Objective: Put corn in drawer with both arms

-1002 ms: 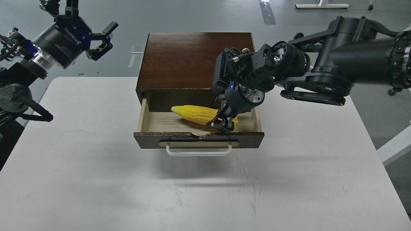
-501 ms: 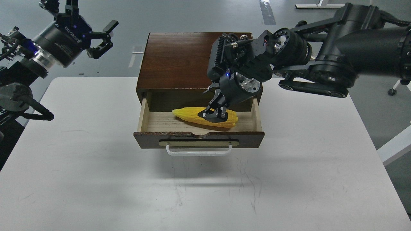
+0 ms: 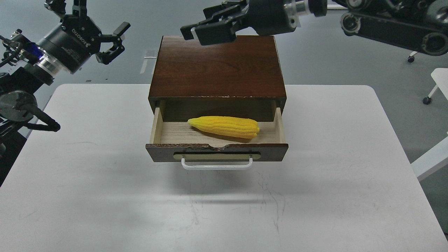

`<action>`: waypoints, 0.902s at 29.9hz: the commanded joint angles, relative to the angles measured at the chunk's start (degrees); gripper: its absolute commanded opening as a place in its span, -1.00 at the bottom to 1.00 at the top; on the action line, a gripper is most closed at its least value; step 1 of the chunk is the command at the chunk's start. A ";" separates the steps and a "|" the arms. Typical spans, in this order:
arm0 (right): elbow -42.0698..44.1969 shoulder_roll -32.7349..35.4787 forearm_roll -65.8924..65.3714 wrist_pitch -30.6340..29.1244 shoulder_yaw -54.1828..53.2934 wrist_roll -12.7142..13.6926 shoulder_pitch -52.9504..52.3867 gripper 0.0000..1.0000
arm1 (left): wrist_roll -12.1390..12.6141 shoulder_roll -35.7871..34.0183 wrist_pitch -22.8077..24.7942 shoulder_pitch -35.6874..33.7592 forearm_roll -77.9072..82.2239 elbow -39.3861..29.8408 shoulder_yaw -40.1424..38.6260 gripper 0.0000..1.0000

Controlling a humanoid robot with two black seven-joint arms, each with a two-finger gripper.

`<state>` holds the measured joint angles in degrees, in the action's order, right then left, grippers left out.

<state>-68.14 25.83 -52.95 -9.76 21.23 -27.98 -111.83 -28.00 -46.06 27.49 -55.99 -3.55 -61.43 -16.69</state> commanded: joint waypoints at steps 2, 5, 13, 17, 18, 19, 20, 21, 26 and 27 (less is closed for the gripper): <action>0.20 9.05 15.31 0.53 -6.89 -0.02 6.79 0.88 | 0.00 0.45 0.02 0.00 -0.05 -0.01 -0.01 0.97; 0.46 13.62 21.73 0.62 -11.99 -0.02 13.64 0.90 | 0.00 0.71 0.02 0.00 -0.05 -0.01 -0.01 0.97; 1.87 19.17 41.33 2.46 -28.25 -0.02 38.52 0.92 | 0.00 1.15 0.11 0.18 -0.05 -0.01 -0.01 0.97; 3.19 18.38 53.18 4.74 -33.79 -0.02 48.44 0.94 | 0.00 1.42 0.11 1.14 -0.05 -0.01 -0.01 0.97; 3.28 18.20 54.69 4.92 -34.23 -0.02 49.51 0.94 | 0.00 1.42 0.11 1.32 -0.05 -0.01 -0.01 0.97; 3.45 17.94 56.27 5.10 -34.76 -0.02 50.65 0.94 | 0.00 1.42 0.11 1.41 -0.05 -0.01 -0.01 0.97; 3.89 17.33 58.38 5.45 -35.55 -0.02 52.32 0.95 | 0.00 1.42 0.11 1.50 -0.05 -0.01 -0.18 0.97; 4.15 17.06 59.27 5.63 -35.82 -0.02 53.20 0.96 | 0.00 1.42 0.11 1.67 -0.05 -0.01 -0.27 0.97; 5.73 13.82 60.68 6.95 -38.27 -0.02 60.14 1.00 | 0.00 2.20 0.11 2.46 -0.05 -0.01 -0.71 0.97; 6.17 13.37 60.68 6.95 -38.80 -0.02 60.94 1.00 | 0.00 2.21 0.11 2.55 -0.05 -0.01 -0.97 0.97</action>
<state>-63.04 40.81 7.50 -3.20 -16.07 -28.01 -54.16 -28.00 -44.23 27.60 -53.95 -3.61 -61.43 -17.25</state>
